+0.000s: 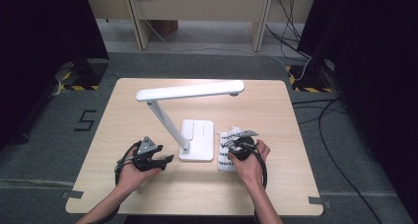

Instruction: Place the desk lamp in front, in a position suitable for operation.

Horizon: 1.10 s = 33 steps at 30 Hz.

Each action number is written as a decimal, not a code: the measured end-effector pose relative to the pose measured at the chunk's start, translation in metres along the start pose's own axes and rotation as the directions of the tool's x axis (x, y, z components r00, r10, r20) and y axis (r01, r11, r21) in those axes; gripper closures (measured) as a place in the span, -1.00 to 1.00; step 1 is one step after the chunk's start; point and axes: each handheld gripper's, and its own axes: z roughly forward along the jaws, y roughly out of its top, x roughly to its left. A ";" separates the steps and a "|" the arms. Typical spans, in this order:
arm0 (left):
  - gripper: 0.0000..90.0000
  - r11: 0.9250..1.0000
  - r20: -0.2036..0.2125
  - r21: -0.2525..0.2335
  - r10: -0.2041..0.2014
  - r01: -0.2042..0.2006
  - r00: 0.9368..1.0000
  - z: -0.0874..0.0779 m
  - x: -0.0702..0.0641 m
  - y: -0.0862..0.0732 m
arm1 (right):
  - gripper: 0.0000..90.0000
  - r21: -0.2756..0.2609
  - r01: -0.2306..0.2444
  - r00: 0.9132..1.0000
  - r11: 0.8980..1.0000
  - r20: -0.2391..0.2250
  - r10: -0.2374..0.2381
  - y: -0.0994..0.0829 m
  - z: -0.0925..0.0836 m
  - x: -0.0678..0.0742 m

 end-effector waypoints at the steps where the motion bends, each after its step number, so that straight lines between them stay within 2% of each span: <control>1: -0.16 1.000 0.003 -0.002 -0.005 0.005 1.000 0.000 0.000 -0.001 | -0.27 0.001 -0.009 1.000 1.000 0.006 0.009 -0.001 0.000 -0.002; 7: -0.19 1.000 0.013 -0.009 -0.014 0.014 1.000 -0.002 -0.003 -0.003 | -0.13 0.031 -0.019 1.000 0.999 -0.001 0.019 -0.009 0.008 -0.004; 8: -0.19 1.000 0.015 -0.009 -0.013 0.013 1.000 -0.003 -0.003 -0.004 | -0.05 0.030 -0.023 1.000 0.999 -0.003 0.023 -0.010 0.009 -0.005; 13: -0.20 1.000 0.026 -0.012 -0.021 0.022 0.999 -0.006 -0.005 -0.006 | 0.63 0.022 -0.008 1.000 1.000 -0.029 0.009 -0.010 0.007 -0.011; 17: -0.21 0.999 0.047 -0.023 -0.027 0.028 0.999 -0.009 -0.009 -0.005 | 0.76 0.009 0.001 0.996 1.000 -0.087 0.000 -0.010 -0.001 -0.013; 19: -0.22 0.999 0.061 -0.023 -0.032 0.034 0.998 -0.009 -0.012 -0.004 | 0.76 -0.019 0.036 0.994 0.999 -0.101 -0.038 -0.009 -0.010 -0.008; 25: -0.28 0.999 0.086 -0.047 -0.018 0.022 0.996 -0.012 -0.020 0.003 | 0.76 -0.084 0.116 0.980 0.990 -0.155 -0.128 -0.007 -0.033 0.014; 28: -0.30 0.998 0.098 -0.053 -0.020 0.025 0.995 -0.014 -0.021 0.006 | 0.76 -0.106 0.158 0.967 0.982 -0.187 -0.176 -0.008 -0.041 0.027; 33: -0.35 0.998 0.114 -0.055 -0.025 0.032 0.993 -0.015 -0.021 0.008 | 0.76 -0.116 0.226 0.939 0.967 -0.237 -0.248 -0.012 -0.047 0.050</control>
